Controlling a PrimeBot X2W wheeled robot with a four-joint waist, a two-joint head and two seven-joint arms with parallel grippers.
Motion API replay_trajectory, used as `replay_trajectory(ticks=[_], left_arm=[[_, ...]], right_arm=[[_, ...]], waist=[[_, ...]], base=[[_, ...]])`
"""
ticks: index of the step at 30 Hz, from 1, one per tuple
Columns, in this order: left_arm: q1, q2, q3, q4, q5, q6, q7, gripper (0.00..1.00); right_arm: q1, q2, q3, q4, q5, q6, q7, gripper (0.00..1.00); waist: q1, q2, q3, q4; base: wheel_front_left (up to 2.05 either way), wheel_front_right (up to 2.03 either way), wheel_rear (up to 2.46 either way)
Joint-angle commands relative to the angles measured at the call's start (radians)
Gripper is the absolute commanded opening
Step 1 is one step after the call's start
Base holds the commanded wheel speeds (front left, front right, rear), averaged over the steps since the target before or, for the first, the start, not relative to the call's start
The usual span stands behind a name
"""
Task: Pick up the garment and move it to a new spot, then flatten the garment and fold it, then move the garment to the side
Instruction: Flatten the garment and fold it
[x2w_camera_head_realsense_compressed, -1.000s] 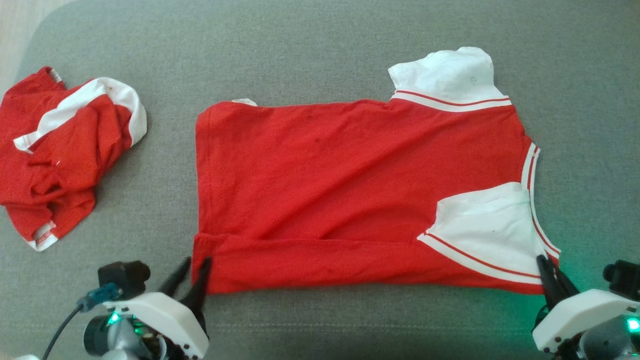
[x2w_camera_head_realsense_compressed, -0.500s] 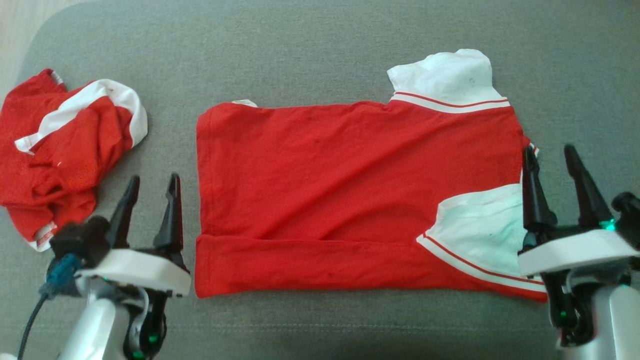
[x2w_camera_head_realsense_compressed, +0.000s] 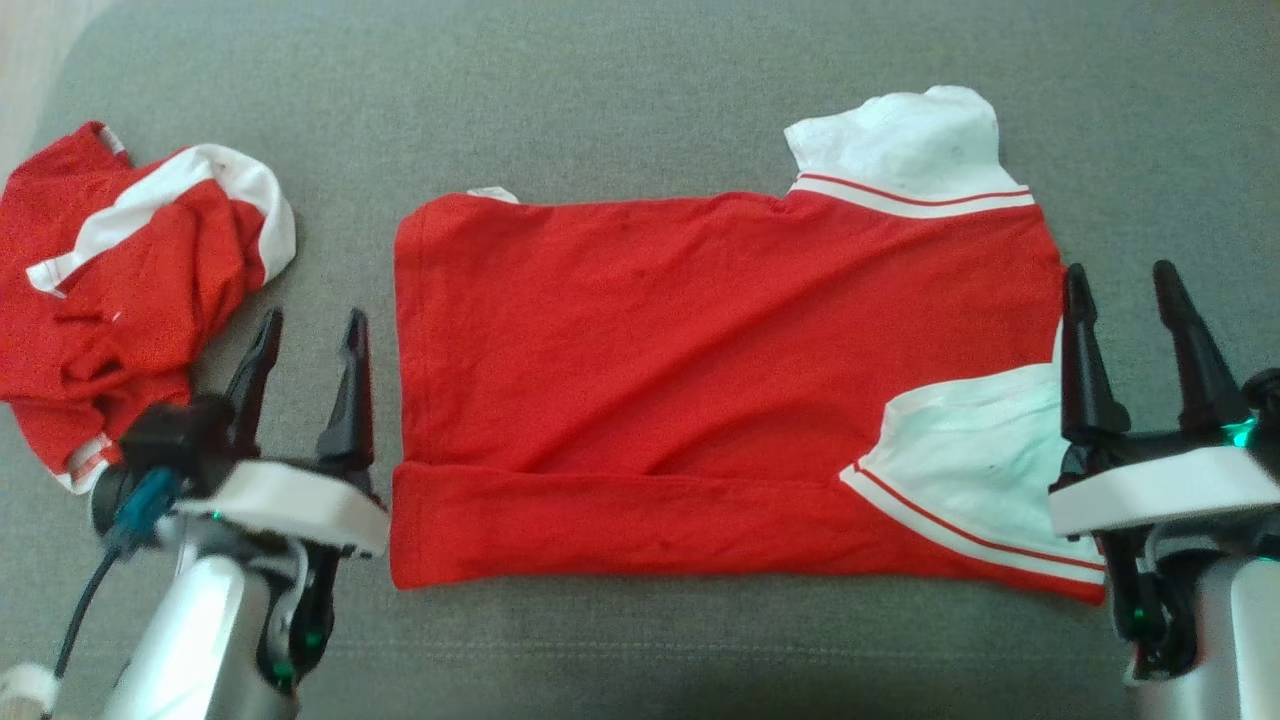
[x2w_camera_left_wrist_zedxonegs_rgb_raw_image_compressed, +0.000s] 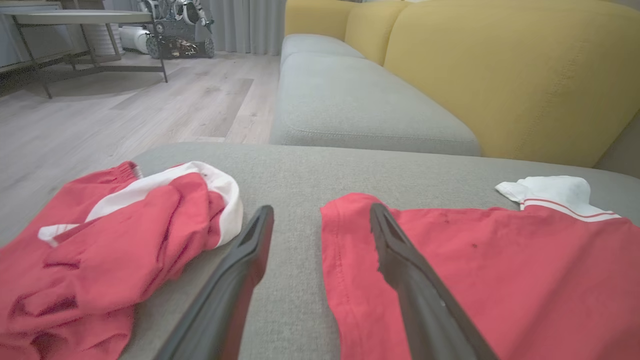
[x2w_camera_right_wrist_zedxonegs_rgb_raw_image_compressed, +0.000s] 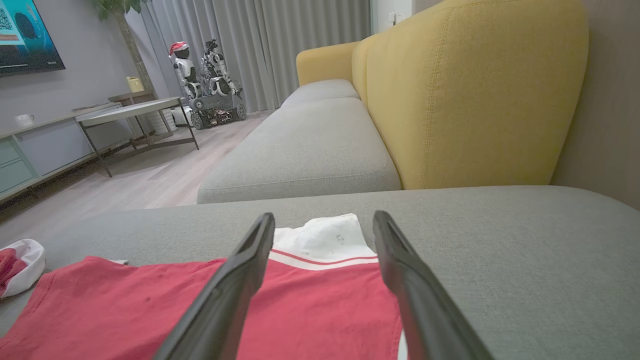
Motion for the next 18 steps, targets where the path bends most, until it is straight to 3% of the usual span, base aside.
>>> replay_trajectory(ticks=[1,8,18], left_arm=[[-0.063,0.029,0.031,-0.026,0.011,-0.003,-0.004,1.0],[-0.264,0.008,-0.024,0.094,0.004,-0.08,0.045,1.0],[-0.532,0.0,-0.039,0.439,-0.07,-0.19,0.128,1.0]], right_arm=[[-0.046,-0.009,0.018,-0.042,-0.011,-0.001,-0.001,1.0],[-0.097,-0.009,0.002,-0.073,-0.046,-0.001,0.038,1.0],[-0.148,-0.009,0.02,-0.076,-0.047,-0.001,0.06,1.0]], waist=[[0.0,0.0,0.008,0.002],[0.0,0.0,0.111,0.006],[0.0,0.0,0.229,-0.034]], base=[[0.0,0.0,0.0],[0.0,0.0,0.0],[0.0,0.0,0.0]])
